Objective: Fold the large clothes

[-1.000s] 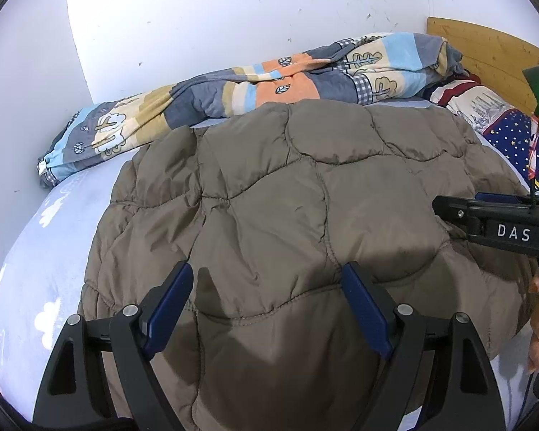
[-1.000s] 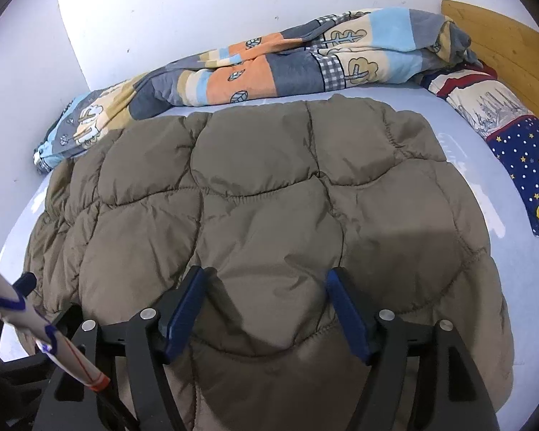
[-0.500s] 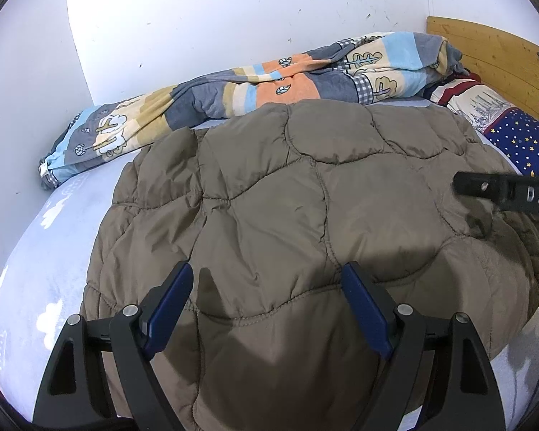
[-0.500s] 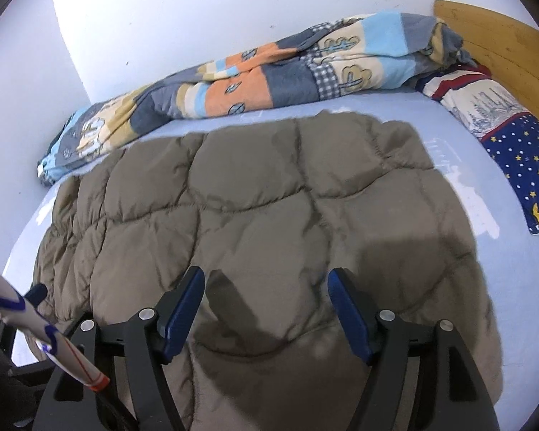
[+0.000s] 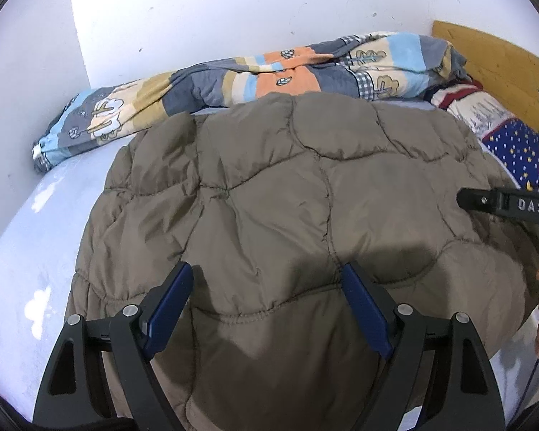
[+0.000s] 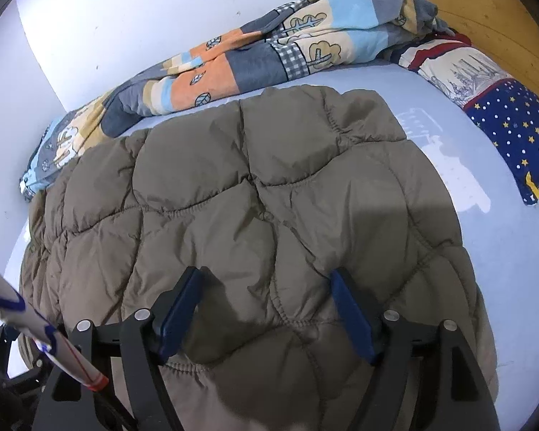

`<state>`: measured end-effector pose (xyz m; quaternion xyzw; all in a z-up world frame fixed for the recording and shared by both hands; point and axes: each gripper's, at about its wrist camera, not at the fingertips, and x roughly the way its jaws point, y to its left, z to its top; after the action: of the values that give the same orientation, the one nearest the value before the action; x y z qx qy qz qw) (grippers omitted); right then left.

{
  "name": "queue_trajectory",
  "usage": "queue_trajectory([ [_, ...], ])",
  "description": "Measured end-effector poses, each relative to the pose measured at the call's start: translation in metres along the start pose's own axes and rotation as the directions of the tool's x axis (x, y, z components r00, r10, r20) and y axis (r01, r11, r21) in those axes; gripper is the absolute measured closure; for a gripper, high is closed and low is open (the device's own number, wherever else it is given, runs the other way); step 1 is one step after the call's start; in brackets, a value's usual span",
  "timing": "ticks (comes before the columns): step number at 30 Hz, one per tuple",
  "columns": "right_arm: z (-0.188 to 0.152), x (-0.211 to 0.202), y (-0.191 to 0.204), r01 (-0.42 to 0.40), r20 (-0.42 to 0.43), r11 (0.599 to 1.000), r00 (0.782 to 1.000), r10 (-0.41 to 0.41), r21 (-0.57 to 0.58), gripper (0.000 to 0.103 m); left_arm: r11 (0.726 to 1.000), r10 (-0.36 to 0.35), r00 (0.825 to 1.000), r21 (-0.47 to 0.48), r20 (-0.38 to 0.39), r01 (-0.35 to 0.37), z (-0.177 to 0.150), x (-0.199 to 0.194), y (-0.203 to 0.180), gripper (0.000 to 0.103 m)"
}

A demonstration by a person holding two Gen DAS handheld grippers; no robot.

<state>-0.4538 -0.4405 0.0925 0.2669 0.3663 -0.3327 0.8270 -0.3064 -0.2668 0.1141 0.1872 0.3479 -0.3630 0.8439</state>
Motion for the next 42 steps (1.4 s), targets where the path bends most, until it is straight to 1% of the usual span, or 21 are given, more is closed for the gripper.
queue_trajectory([
  [3, 0.0, -0.016, 0.001, -0.012, 0.033, 1.0, 0.999, 0.012, -0.006, 0.024, 1.0, 0.001, 0.999, -0.03, 0.04, 0.0, 0.005, -0.011, 0.009, 0.019],
  [5, 0.0, -0.03, 0.002, 0.005, 0.073, 1.0, 0.997, -0.003, -0.029, 0.024, 0.998, 0.03, 0.996, -0.051, 0.081, -0.026, 0.011, -0.019, 0.02, 0.019],
  [7, 0.0, -0.043, -0.001, 0.01, 0.122, 0.999, 0.993, -0.004, -0.044, 0.024, 0.996, 0.038, 0.996, -0.08, 0.086, -0.031, 0.017, -0.02, 0.031, 0.019],
  [8, 0.0, -0.046, -0.002, 0.01, 0.13, 0.999, 0.992, -0.004, -0.049, 0.024, 0.995, 0.041, 0.996, -0.099, 0.082, -0.033, 0.018, -0.02, 0.035, 0.019],
  [11, 0.0, -0.047, -0.01, 0.015, 0.115, 0.999, 0.993, -0.011, -0.029, 0.024, 0.987, 0.057, 0.998, -0.152, 0.034, -0.051, 0.02, -0.009, 0.051, 0.019],
  [13, 0.0, -0.044, -0.015, 0.035, 0.103, 0.999, 0.994, -0.033, -0.012, 0.024, 0.979, 0.099, 0.995, -0.177, -0.016, -0.1, 0.018, 0.004, 0.063, 0.019],
  [15, 0.001, -0.04, -0.023, 0.06, 0.079, 0.998, 0.995, -0.06, 0.01, 0.024, 0.972, 0.115, 0.992, -0.198, -0.061, -0.125, 0.014, 0.013, 0.07, 0.019],
  [16, 0.002, -0.037, -0.025, 0.06, 0.068, 0.998, 0.996, -0.062, 0.019, 0.024, 0.969, 0.108, 0.99, -0.215, -0.092, -0.125, 0.012, 0.02, 0.075, 0.019],
  [18, 0.002, -0.027, -0.033, 0.072, 0.026, 0.996, 0.997, -0.073, 0.045, 0.024, 0.961, 0.063, 0.989, -0.259, -0.134, -0.096, 0.006, 0.029, 0.082, 0.019],
  [21, -0.003, -0.006, -0.041, 0.034, -0.051, 0.996, 0.998, -0.03, 0.088, 0.024, 0.959, 0.051, 0.988, -0.269, -0.146, -0.089, 0.004, 0.033, 0.083, 0.018],
  [24, -0.006, 0.0, -0.042, 0.035, -0.058, 0.994, 0.998, -0.029, 0.099, 0.022, 0.96, 0.051, 0.987, -0.265, -0.149, -0.09, 0.003, 0.038, 0.082, 0.017],
  [27, -0.006, 0.001, -0.042, 0.039, -0.06, 0.994, 0.998, -0.033, 0.098, 0.022, 0.952, 0.038, 0.989, -0.296, -0.143, -0.08, -0.001, 0.038, 0.084, 0.016],
  [30, -0.006, -0.011, -0.039, 0.023, -0.028, 0.993, 0.999, -0.02, 0.113, 0.023, 0.949, 0.056, 0.993, -0.302, -0.109, -0.087, -0.004, 0.019, 0.08, 0.016],
  [31, -0.008, -0.023, -0.035, 0.012, 0.002, 0.995, 1.0, -0.012, 0.099, 0.023, 0.951, 0.064, 0.994, -0.296, -0.093, -0.089, -0.007, 0.01, 0.078, 0.016],
  [33, -0.017, -0.053, -0.022, 0.019, 0.073, 0.999, 0.997, -0.023, 0.046, 0.023, 0.958, 0.069, 0.997, -0.276, -0.03, -0.075, -0.013, -0.018, 0.071, 0.016],
  [35, -0.03, -0.08, -0.012, 0.018, 0.13, 1.0, 0.991, -0.017, -0.005, 0.023, 0.969, 0.079, 0.996, -0.237, 0.032, -0.069, -0.023, -0.05, 0.061, 0.016],
  [36, -0.043, -0.098, -0.005, 0.02, 0.169, 0.999, 0.986, -0.014, -0.037, 0.023, 0.973, 0.079, 0.995, -0.22, 0.061, -0.064, -0.031, -0.067, 0.055, 0.016],
  [37, -0.054, -0.11, -0.001, 0.023, 0.192, 0.998, 0.981, -0.013, -0.054, 0.023, 0.977, 0.067, 0.994, -0.209, 0.087, -0.047, -0.043, -0.084, 0.05, 0.016],
  [38, -0.065, -0.121, 0.002, 0.023, 0.207, 0.997, 0.978, -0.009, -0.067, 0.023, 0.98, 0.045, 0.994, -0.199, 0.096, -0.025, -0.056, -0.1, 0.045, 0.016],
  [41, -0.116, -0.151, 0.011, -0.011, 0.218, 0.995, 0.975, 0.033, -0.104, 0.023, 0.989, 0.017, 0.996, -0.15, 0.088, -0.003, -0.1, -0.135, 0.028, 0.016],
  [42, -0.139, -0.159, 0.015, -0.012, 0.212, 0.992, 0.977, 0.038, -0.123, 0.023, 0.991, 0.013, 0.996, -0.135, 0.084, -0.002, -0.111, -0.142, 0.025, 0.016],
])
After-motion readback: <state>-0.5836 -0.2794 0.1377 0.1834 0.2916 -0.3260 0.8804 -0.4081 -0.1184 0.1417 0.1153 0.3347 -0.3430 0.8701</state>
